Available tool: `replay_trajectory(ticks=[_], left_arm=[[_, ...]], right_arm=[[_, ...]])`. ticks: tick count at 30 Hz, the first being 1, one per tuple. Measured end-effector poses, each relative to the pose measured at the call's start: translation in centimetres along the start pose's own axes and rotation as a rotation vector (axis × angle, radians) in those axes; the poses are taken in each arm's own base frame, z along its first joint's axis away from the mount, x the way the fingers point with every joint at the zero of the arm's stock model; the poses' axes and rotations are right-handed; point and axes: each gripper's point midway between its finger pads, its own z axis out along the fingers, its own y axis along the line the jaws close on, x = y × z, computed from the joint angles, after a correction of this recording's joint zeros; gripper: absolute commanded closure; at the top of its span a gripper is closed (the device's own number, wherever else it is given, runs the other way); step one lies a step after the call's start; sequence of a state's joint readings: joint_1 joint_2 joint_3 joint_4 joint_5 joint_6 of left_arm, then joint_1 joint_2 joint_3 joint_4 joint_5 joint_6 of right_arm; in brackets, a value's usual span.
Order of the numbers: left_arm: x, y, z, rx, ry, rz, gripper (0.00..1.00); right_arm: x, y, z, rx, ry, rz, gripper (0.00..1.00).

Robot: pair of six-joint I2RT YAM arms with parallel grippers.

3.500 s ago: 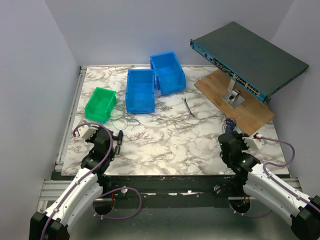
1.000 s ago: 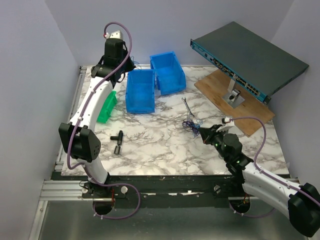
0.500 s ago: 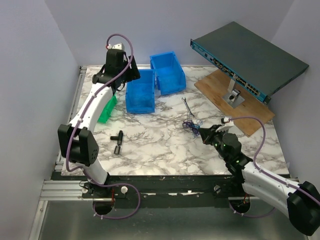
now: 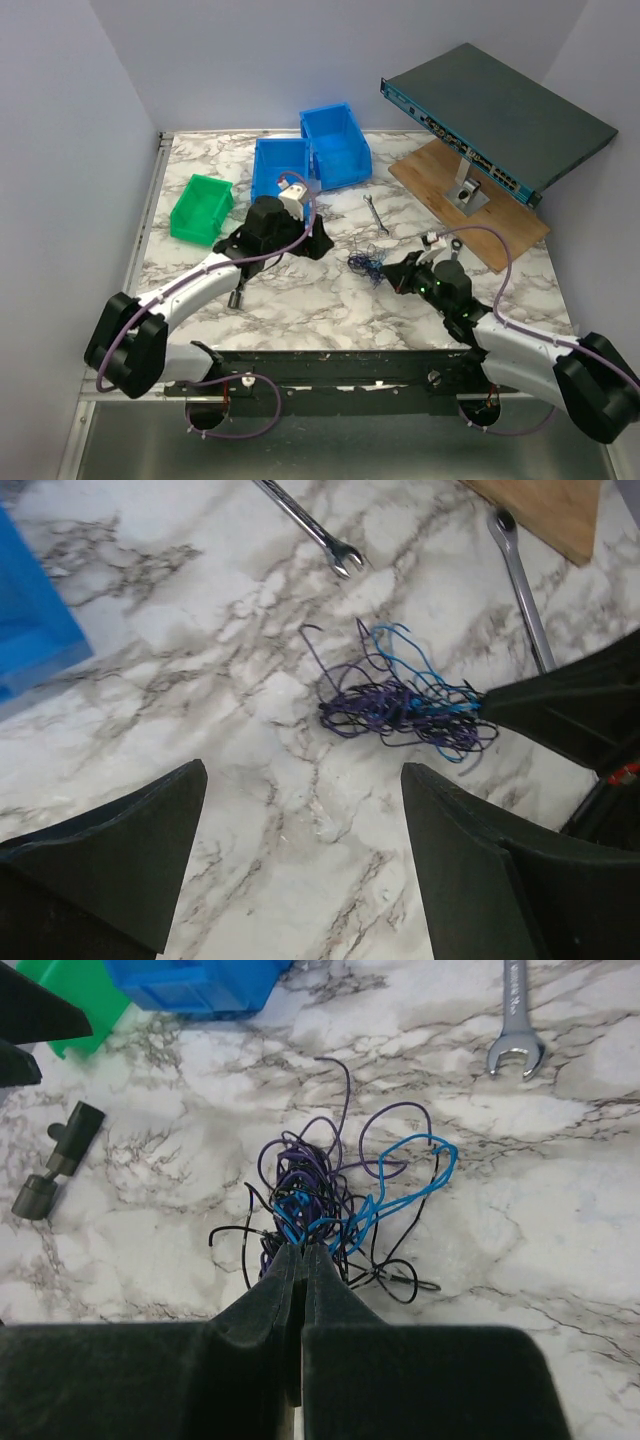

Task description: Untangle the cables

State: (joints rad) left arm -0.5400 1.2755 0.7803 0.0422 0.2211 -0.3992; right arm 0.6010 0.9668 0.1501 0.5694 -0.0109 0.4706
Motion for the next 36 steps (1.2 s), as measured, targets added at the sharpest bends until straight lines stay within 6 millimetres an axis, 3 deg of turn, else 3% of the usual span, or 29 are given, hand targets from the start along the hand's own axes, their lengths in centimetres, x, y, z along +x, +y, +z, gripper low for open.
replay_trajectory(ticks=[3, 11, 19, 24, 27, 29, 31, 36], left_arm=[[2.0, -1.8, 1.2, 0.097, 0.063, 0.053, 0.24], [5.3, -2.1, 4.2, 0.146, 0.205, 0.072, 0.33], [6.2, -2.6, 6.6, 0.156, 0.286, 0.028, 0.32], [6.8, -4.0, 8.4, 0.167, 0.354, 0.04, 0.34], [8.0, -4.6, 9.6, 0.153, 0.411, 0.049, 0.51], [9.1, -4.7, 9.9, 0.138, 0.453, 0.051, 0.7], [10.1, -4.6, 10.1, 0.114, 0.49, 0.048, 0.99], [11.6, -3.8, 10.0, 0.073, 0.54, 0.029, 1.0]], right_arm=[[1.0, 0.2, 0.9, -0.011, 0.061, 0.006, 0.99], [1.2, 0.1, 2.2, 0.015, 0.103, 0.021, 0.99], [1.4, -0.1, 2.2, 0.022, 0.111, 0.021, 0.99], [1.7, -0.2, 2.4, 0.026, 0.122, 0.021, 0.99], [1.8, -0.2, 2.4, 0.026, 0.126, 0.021, 0.99], [1.9, -0.2, 2.4, 0.025, 0.129, 0.019, 0.99], [2.0, -0.2, 2.3, 0.026, 0.135, 0.018, 0.99], [2.2, -0.5, 2.2, 0.038, 0.14, 0.019, 0.99]])
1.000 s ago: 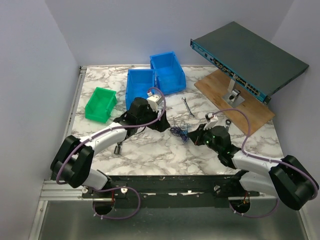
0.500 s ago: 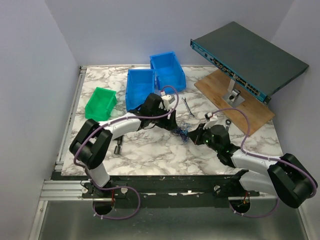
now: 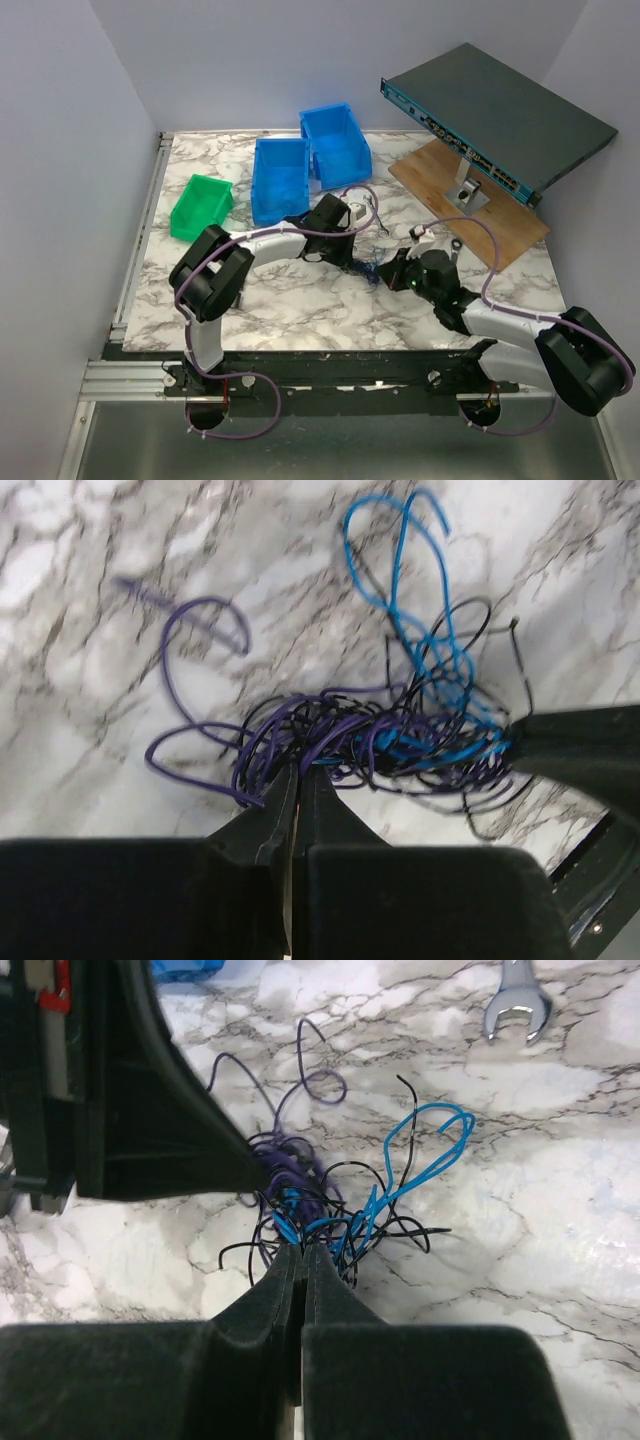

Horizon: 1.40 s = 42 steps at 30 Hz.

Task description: Untangle the cables

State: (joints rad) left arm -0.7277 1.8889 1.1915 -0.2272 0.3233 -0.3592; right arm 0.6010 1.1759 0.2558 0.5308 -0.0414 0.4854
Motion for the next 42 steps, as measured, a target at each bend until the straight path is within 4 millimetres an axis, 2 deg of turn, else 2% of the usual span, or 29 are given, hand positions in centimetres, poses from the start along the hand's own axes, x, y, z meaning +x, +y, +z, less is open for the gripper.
replay_trajectory(ticks=[4, 6, 8, 11, 14, 16, 18, 20, 21, 22, 25, 28, 31, 35, 39, 40, 42], left_arm=[[1.0, 0.7, -1.3, -0.01, -0.039, -0.02, 1.0], [1.6, 1.3, -3.0, -0.015, -0.079, -0.044, 1.0], [0.9, 2.0, -5.1, -0.013, -0.16, -0.074, 1.0], [-0.4, 4.4, -8.8, -0.048, -0.313, -0.13, 1.0], [-0.2, 8.3, -11.5, -0.124, -0.439, -0.221, 1.0], [0.9, 9.8, -12.2, -0.165, -0.47, -0.261, 1.0], [2.0, 10.1, -12.3, -0.174, -0.477, -0.266, 1.0], [2.1, 10.0, -12.4, -0.168, -0.489, -0.253, 1.0], [1.9, 9.8, -12.4, -0.158, -0.496, -0.241, 1.0], [1.7, 9.7, -12.4, -0.152, -0.503, -0.232, 1.0], [0.8, 9.4, -12.7, -0.138, -0.534, -0.205, 1.0], [0.6, 9.6, -12.8, -0.144, -0.549, -0.208, 1.0], [0.8, 10.2, -13.8, -0.172, -0.59, -0.233, 1.0], [1.2, 11.6, -16.4, -0.23, -0.698, -0.28, 1.0], [1.3, 12.0, -17.6, -0.246, -0.764, -0.296, 1.0], [1.3, 12.1, -17.7, -0.244, -0.768, -0.295, 1.0], [1.2, 11.9, -17.4, -0.23, -0.763, -0.288, 1.0]], right_arm=[[-1.3, -1.1, -0.5, 0.083, -0.059, 0.025, 0.99], [-2.8, -1.6, -1.1, 0.125, -0.125, 0.057, 0.99], [-4.0, -2.0, -1.9, 0.156, -0.196, 0.101, 0.99], [-5.4, -3.6, -3.2, 0.243, -0.3, 0.158, 0.99], [-6.0, -5.3, -4.1, 0.328, -0.363, 0.201, 0.99], [-6.0, -6.0, -4.3, 0.368, -0.376, 0.216, 0.99], [-5.7, -6.4, -4.4, 0.389, -0.37, 0.219, 0.96], [-5.4, -5.9, -4.0, 0.358, -0.34, 0.185, 0.89], [-5.0, -5.2, -3.6, 0.316, -0.312, 0.157, 0.98], [-4.6, -4.5, -3.2, 0.271, -0.281, 0.127, 0.99], [-3.2, -3.1, -2.3, 0.187, -0.197, 0.066, 0.99], [-3.1, -3.6, -2.5, 0.212, -0.194, 0.068, 0.99], [-5.3, -5.1, -4.1, 0.317, -0.311, 0.14, 0.99], [-9.2, -7.4, -8.4, 0.462, -0.564, 0.301, 0.99], [-10.6, -9.6, -12.2, 0.57, -0.734, 0.42, 0.99], [-10.6, -9.7, -12.5, 0.578, -0.742, 0.425, 0.95], [-10.3, -9.9, -12.7, 0.586, -0.736, 0.416, 0.75]])
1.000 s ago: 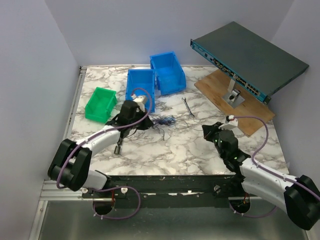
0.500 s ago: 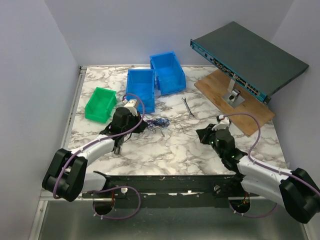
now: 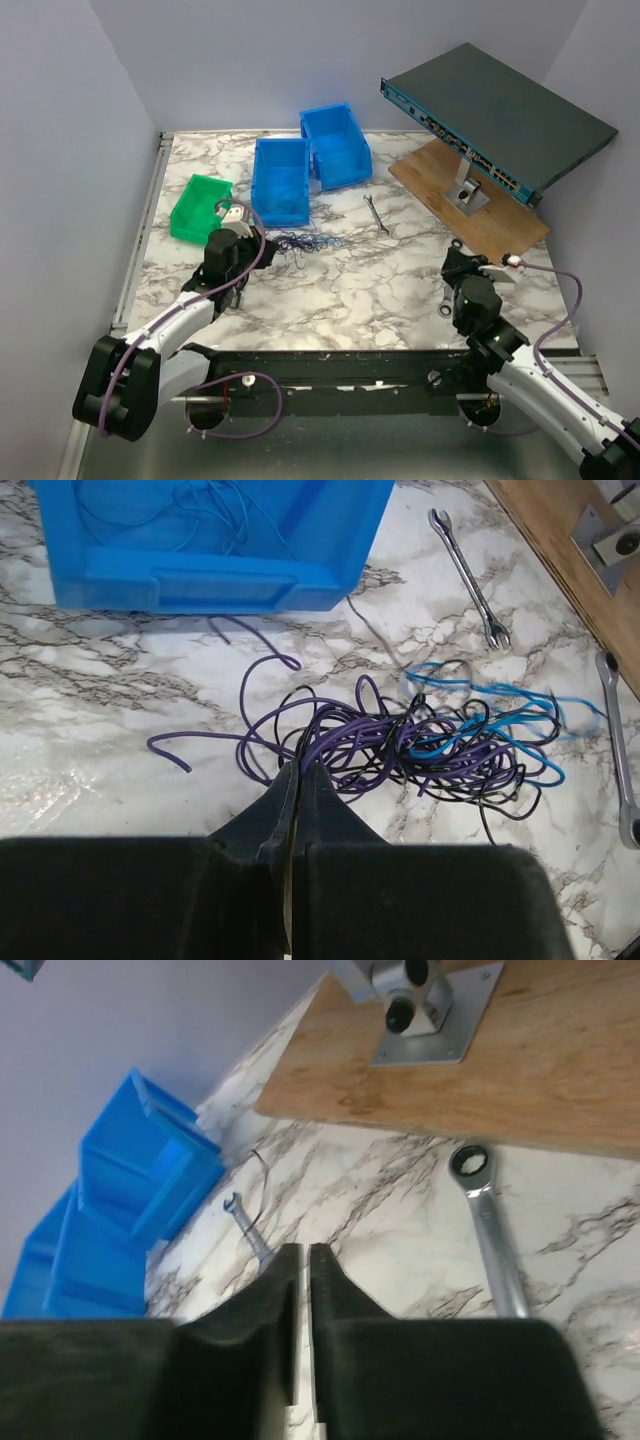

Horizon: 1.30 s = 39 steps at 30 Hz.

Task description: Untangle the cables

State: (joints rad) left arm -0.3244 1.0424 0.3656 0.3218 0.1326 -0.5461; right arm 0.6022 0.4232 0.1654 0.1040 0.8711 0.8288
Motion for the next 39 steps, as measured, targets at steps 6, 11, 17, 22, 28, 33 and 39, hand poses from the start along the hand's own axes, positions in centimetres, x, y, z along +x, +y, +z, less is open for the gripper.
replay_trajectory(ticks=[6, 11, 17, 22, 28, 33, 39], left_arm=[[1.2, -2.0, 1.1, 0.132, 0.074, 0.015, 1.0], [2.6, -6.8, 1.5, 0.336, 0.17, 0.075, 1.0], [3.4, -12.3, 0.7, 0.533, 0.209, 0.179, 1.0], [4.1, -13.3, 0.3, 0.585, 0.234, 0.207, 1.0], [4.7, -13.3, 0.3, 0.598, 0.255, 0.206, 1.0], [4.4, -12.5, 0.7, 0.556, 0.247, 0.193, 1.0], [1.7, -8.4, 1.5, 0.416, 0.184, 0.049, 1.0]], right_arm=[[4.9, 3.0, -1.1, -0.245, 0.229, -0.234, 0.19], [10.9, 7.7, -4.1, -0.591, 0.516, -0.361, 0.2], [14.4, 13.6, -6.3, -0.881, 0.729, -0.401, 0.21], [15.1, 15.2, -7.3, -0.994, 0.776, -0.4, 0.28], [16.9, 14.9, -8.1, -1.045, 0.86, -0.405, 0.82], [16.3, 14.8, -7.3, -0.981, 0.817, -0.394, 0.99], [12.6, 11.5, -2.8, -0.566, 0.604, -0.314, 0.99]])
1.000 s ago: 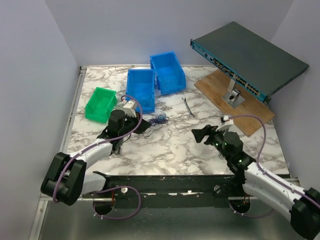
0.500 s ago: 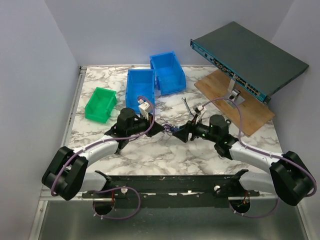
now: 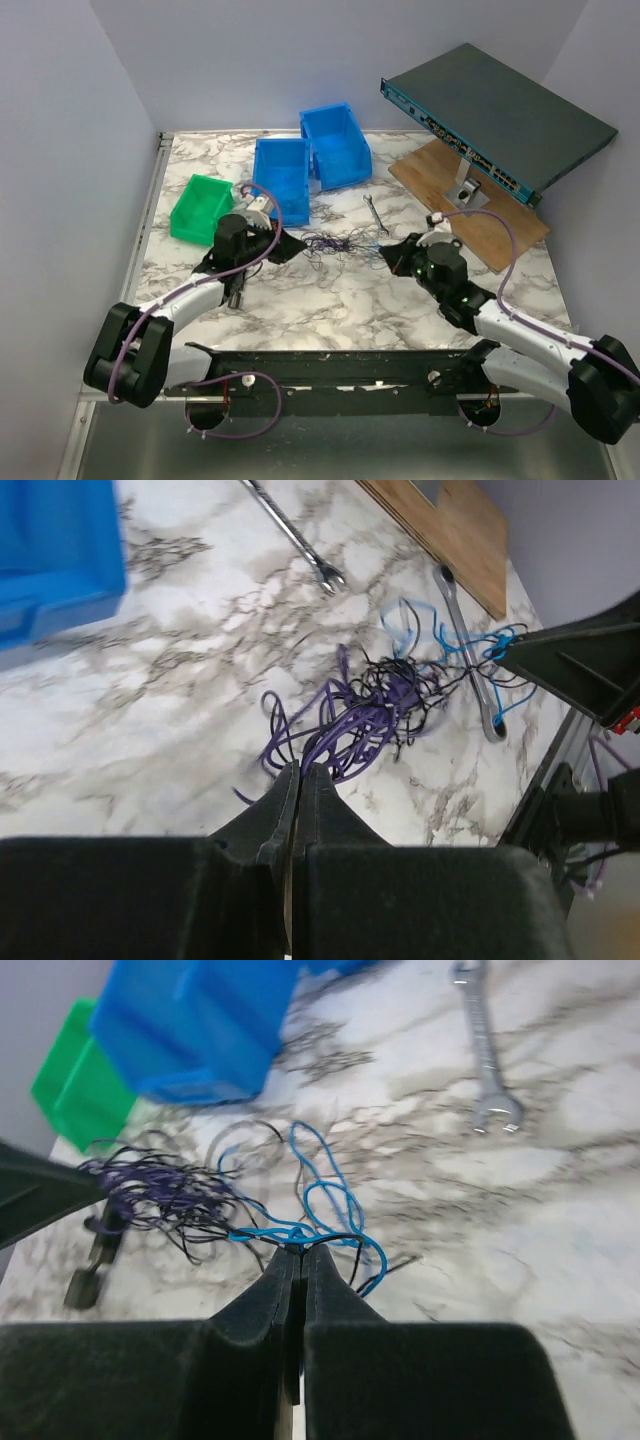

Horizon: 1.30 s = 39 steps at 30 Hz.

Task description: Untangle the cables

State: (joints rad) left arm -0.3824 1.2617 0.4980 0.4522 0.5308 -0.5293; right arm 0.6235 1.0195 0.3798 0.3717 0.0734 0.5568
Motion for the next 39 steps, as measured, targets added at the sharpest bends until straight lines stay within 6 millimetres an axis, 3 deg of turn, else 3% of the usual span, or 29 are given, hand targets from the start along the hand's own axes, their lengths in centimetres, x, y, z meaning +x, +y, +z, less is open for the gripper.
replay_trajectory(ticks=[4, 8, 9, 12, 14, 18, 28, 31, 33, 35, 38, 39], left_arm=[[-0.5, 2.3, -1.7, -0.088, -0.053, -0.083, 1.0], [-0.4, 2.7, -2.7, -0.128, -0.085, -0.1, 1.0], [-0.6, 2.7, -2.9, -0.133, -0.094, -0.097, 1.0], [-0.9, 2.9, -3.0, -0.142, -0.107, -0.087, 1.0], [-1.0, 3.4, -3.1, -0.153, -0.113, -0.074, 1.0], [-0.3, 3.1, -2.3, -0.134, -0.08, -0.038, 1.0], [1.5, -2.6, 0.0, 0.074, 0.032, 0.104, 1.0], [1.7, -3.5, 0.2, 0.106, 0.042, 0.132, 1.0], [1.7, -3.7, 0.3, 0.118, 0.046, 0.14, 1.0], [1.8, -3.7, 0.3, 0.122, 0.05, 0.142, 1.0], [1.8, -3.9, 0.3, 0.13, 0.052, 0.144, 1.0], [1.8, -3.9, 0.3, 0.135, 0.052, 0.145, 1.0]], right_arm=[[-0.6, -3.9, -1.5, 0.215, -0.093, 0.114, 0.99], [-0.5, -5.2, -2.3, 0.275, -0.12, 0.133, 0.99], [-0.5, -5.3, -2.3, 0.276, -0.121, 0.13, 0.95], [-0.4, -5.0, -2.3, 0.248, -0.103, 0.08, 0.37], [-0.3, -4.5, -2.2, 0.204, -0.079, 0.026, 0.28], [0.1, -1.5, -1.8, 0.019, -0.034, -0.059, 0.28], [2.4, 5.3, 0.8, -0.351, 0.182, -0.176, 0.3], [2.5, 6.7, 1.6, -0.422, 0.223, -0.189, 0.38], [3.2, 7.1, 1.8, -0.458, 0.257, -0.193, 0.49], [4.2, 7.2, 1.9, -0.478, 0.292, -0.192, 0.5], [5.2, 6.9, 1.9, -0.486, 0.332, -0.183, 0.66], [5.4, 6.9, 1.9, -0.489, 0.337, -0.185, 0.67]])
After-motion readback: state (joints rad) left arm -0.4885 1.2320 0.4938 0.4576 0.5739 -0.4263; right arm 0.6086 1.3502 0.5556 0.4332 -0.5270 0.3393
